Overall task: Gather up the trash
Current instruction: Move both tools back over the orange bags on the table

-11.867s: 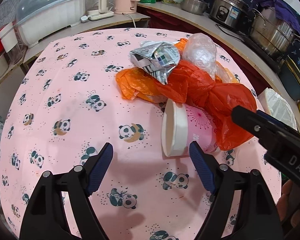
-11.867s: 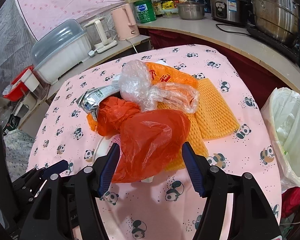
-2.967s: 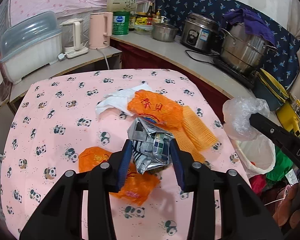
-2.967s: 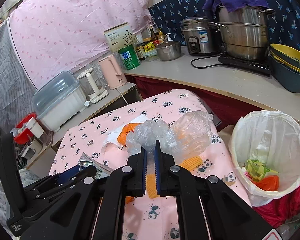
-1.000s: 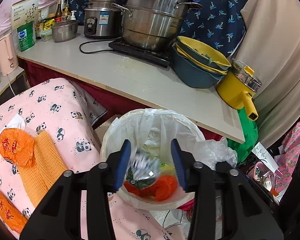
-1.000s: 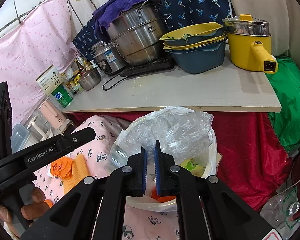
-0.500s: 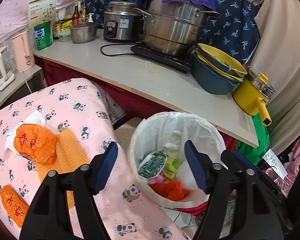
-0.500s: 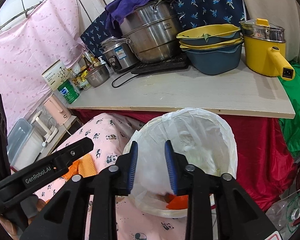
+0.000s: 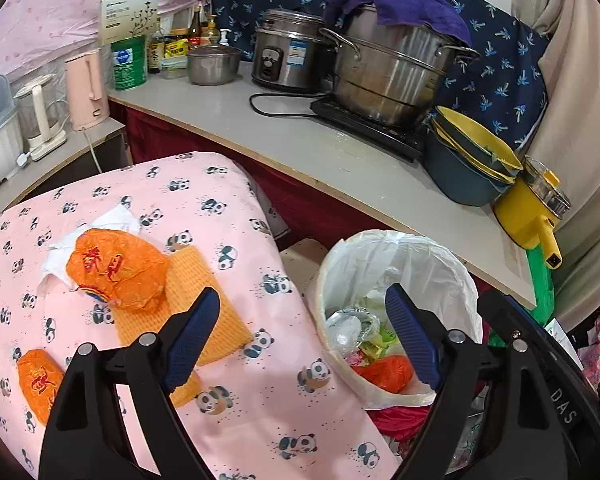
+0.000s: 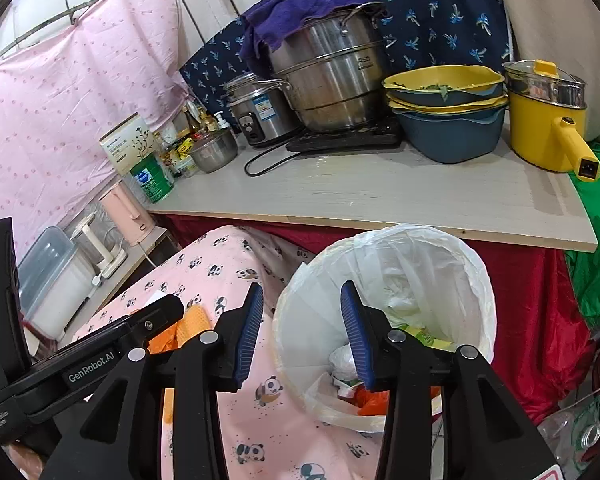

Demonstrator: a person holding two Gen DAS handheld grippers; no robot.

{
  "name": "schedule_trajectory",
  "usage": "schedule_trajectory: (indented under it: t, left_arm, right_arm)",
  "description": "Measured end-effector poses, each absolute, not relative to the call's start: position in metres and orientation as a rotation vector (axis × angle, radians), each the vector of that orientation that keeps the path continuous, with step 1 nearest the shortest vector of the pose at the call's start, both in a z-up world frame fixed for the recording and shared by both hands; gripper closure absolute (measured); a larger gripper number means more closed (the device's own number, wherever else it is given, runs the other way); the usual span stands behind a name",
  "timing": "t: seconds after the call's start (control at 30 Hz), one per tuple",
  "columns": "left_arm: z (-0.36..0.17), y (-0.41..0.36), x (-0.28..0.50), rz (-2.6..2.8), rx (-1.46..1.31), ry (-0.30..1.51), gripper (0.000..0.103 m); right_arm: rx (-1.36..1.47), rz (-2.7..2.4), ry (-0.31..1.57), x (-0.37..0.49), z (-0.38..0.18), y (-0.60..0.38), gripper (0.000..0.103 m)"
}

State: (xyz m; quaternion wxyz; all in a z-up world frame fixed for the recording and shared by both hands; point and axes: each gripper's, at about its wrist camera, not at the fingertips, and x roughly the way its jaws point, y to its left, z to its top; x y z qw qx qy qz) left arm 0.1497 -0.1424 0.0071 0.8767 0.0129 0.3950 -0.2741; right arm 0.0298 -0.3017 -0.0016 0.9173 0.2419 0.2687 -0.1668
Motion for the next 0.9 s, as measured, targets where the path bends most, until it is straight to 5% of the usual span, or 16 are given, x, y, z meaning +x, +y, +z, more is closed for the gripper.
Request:
schedule_trajectory:
  t: [0.9]
  left_arm:
    - [-0.004,-0.006,0.160,-0.296,-0.060,0.832,0.022]
  right_arm:
    - [0.375,-0.157,0.607,0.071,0.015,-0.196,0.060]
